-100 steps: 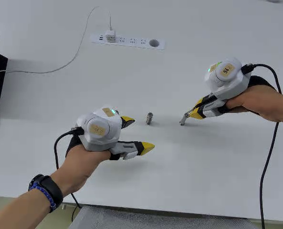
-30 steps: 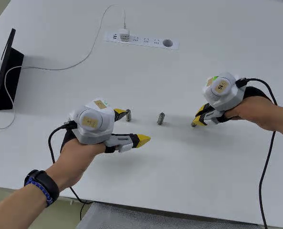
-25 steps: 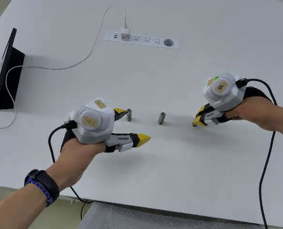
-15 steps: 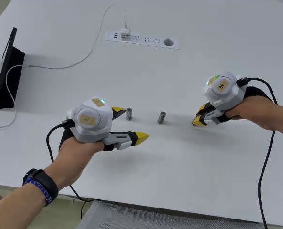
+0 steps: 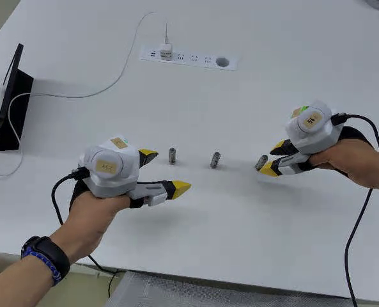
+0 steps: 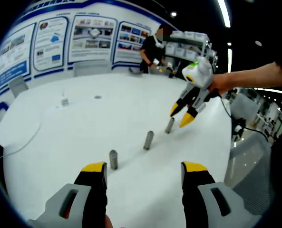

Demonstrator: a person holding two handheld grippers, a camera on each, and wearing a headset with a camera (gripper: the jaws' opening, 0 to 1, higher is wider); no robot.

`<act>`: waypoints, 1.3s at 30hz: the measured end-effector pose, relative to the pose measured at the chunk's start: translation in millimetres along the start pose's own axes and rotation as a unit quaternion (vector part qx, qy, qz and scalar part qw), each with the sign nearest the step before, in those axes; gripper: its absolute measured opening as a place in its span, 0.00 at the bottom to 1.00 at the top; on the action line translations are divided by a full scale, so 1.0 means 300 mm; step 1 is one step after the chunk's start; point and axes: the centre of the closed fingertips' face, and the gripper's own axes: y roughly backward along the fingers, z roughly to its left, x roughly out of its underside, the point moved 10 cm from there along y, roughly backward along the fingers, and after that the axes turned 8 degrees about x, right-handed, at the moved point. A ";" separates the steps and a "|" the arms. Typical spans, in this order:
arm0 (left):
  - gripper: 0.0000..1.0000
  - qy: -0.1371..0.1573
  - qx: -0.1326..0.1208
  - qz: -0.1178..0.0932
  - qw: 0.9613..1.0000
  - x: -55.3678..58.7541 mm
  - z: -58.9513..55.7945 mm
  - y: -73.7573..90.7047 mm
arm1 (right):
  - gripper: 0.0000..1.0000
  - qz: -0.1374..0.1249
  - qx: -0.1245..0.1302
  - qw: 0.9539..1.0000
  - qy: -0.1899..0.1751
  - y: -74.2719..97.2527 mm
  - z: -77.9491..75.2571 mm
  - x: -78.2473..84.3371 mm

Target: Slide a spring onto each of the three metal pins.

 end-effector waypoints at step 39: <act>0.66 0.022 -0.030 -0.012 0.999 0.016 0.040 0.060 | 0.67 -0.147 0.048 0.971 -0.185 0.114 0.114 0.111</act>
